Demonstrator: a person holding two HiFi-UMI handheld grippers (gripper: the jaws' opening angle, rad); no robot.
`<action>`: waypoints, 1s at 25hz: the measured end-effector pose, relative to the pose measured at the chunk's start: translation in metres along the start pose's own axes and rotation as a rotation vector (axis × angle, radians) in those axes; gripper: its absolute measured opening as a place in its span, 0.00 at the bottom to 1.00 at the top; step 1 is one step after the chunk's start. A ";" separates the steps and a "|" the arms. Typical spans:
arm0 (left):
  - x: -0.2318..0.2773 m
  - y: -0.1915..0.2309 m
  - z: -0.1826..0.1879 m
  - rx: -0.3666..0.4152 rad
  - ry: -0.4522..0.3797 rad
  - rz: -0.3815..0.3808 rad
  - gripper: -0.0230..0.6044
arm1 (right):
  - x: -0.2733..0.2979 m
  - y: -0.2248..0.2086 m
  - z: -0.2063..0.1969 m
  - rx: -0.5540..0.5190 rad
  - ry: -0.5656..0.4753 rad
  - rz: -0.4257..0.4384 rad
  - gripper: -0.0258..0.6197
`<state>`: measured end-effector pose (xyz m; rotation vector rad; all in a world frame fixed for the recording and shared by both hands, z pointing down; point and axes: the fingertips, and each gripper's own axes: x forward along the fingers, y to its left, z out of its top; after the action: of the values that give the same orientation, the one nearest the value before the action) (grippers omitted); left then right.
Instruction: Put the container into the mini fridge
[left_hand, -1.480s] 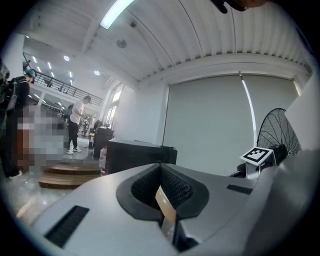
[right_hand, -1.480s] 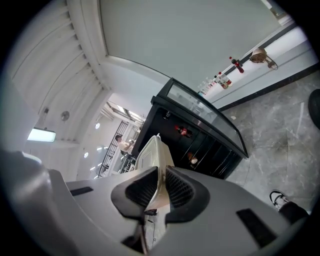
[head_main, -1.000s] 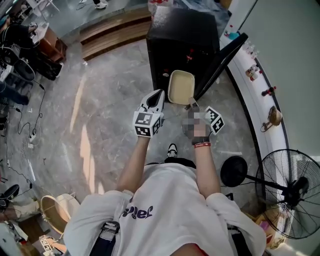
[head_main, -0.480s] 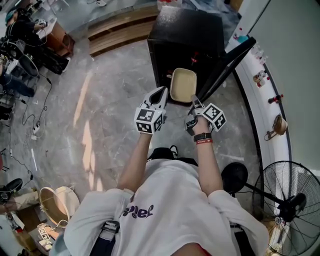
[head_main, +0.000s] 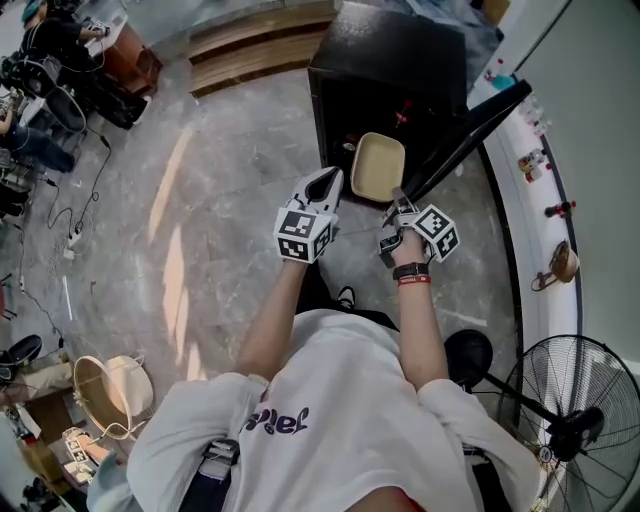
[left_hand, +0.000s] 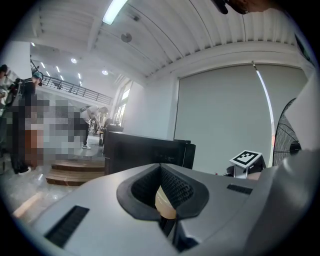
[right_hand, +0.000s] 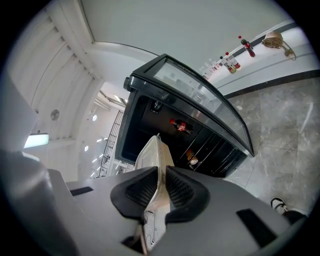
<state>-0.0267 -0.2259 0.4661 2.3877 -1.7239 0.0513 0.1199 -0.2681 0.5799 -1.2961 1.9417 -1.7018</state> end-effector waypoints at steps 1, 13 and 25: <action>0.002 0.002 -0.001 0.003 0.001 -0.006 0.07 | 0.004 0.000 -0.001 0.002 -0.001 -0.001 0.13; 0.032 0.049 0.005 0.025 -0.040 0.021 0.07 | 0.048 0.018 -0.002 -0.056 -0.006 -0.017 0.13; 0.075 0.079 0.007 0.038 -0.052 0.018 0.07 | 0.097 0.011 0.018 -0.037 -0.004 -0.068 0.14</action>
<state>-0.0782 -0.3209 0.4813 2.4213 -1.7826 0.0250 0.0716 -0.3525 0.5987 -1.3925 1.9571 -1.6998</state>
